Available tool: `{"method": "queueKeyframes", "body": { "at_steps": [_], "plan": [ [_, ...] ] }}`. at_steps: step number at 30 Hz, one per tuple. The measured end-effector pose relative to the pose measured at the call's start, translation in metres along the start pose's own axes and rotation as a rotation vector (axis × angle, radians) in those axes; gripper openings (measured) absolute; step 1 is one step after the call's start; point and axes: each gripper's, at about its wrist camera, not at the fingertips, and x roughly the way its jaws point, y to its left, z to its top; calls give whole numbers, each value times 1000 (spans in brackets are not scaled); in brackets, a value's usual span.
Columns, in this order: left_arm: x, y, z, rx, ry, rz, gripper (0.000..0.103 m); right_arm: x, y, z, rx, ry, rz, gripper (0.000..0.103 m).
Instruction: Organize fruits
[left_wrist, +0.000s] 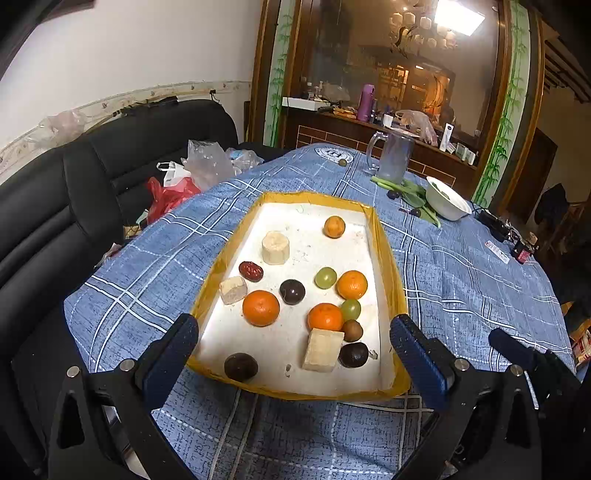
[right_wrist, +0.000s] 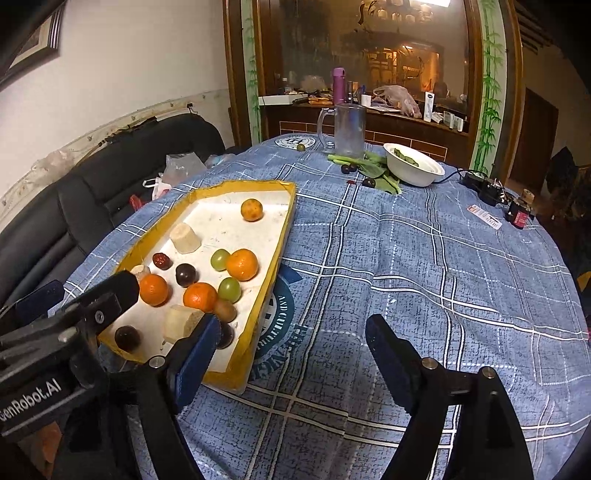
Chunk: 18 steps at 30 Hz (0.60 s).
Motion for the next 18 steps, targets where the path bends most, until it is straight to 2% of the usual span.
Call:
{"method": "queueKeyframes", "body": {
  "at_steps": [7,18],
  "plan": [
    [6,-2,-1,13,24,-7,103,3,2,3,-17,6,-30,93],
    [10,-2,-1,13,39,-25,103,8,7,4,-32,20,-31,93]
  ]
}}
